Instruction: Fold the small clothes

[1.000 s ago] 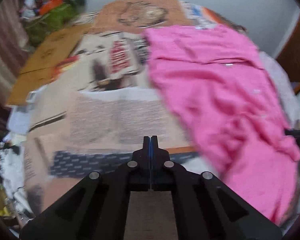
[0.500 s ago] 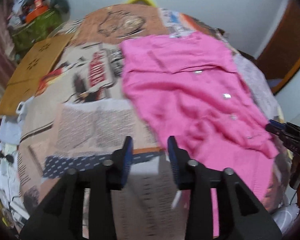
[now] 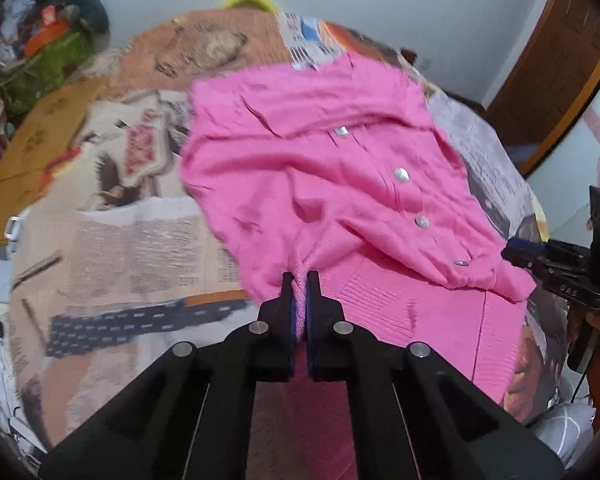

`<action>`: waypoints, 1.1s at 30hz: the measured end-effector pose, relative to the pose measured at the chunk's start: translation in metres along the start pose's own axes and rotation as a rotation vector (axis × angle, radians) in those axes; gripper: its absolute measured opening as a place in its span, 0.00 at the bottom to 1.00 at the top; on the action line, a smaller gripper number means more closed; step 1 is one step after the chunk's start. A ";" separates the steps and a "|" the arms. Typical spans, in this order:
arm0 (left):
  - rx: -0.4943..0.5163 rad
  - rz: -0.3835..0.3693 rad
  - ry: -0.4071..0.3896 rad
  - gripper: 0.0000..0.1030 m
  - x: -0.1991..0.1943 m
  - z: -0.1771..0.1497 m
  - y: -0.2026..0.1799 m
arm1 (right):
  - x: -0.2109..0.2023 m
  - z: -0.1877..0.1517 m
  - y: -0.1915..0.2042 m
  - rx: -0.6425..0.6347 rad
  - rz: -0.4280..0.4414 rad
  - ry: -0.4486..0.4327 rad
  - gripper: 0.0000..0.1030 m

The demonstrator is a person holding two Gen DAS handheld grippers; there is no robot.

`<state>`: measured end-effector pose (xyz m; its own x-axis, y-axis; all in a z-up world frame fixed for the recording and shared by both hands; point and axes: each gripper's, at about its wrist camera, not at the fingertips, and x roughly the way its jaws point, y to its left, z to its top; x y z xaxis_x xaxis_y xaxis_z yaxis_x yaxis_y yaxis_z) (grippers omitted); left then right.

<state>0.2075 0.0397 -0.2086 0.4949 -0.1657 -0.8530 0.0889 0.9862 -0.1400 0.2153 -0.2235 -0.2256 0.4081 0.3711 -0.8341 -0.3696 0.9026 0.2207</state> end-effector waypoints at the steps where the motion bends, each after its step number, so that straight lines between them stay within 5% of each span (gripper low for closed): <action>1: -0.004 0.004 -0.015 0.03 -0.007 -0.001 0.003 | 0.001 0.000 0.000 -0.003 -0.002 0.003 0.23; 6: -0.040 0.036 -0.046 0.03 -0.039 -0.016 0.028 | 0.003 0.000 0.001 -0.013 -0.007 0.012 0.23; 13: -0.091 0.055 0.064 0.04 -0.022 -0.048 0.057 | 0.005 -0.002 -0.001 -0.009 -0.008 0.016 0.23; 17: -0.109 0.062 0.061 0.08 -0.025 -0.056 0.066 | 0.004 -0.003 -0.001 -0.009 -0.010 0.021 0.23; 21: -0.116 0.133 0.029 0.11 -0.037 -0.047 0.076 | 0.001 -0.001 -0.001 -0.011 -0.004 0.024 0.23; 27: -0.160 0.139 0.005 0.19 -0.032 -0.015 0.092 | -0.009 0.010 0.000 -0.017 -0.007 -0.020 0.27; 33: -0.177 0.056 0.063 0.27 0.008 0.011 0.085 | -0.005 0.025 -0.007 -0.012 -0.027 -0.041 0.34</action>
<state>0.2287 0.1223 -0.2213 0.4388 -0.1153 -0.8911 -0.0931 0.9805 -0.1728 0.2371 -0.2258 -0.2105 0.4521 0.3558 -0.8179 -0.3677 0.9098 0.1925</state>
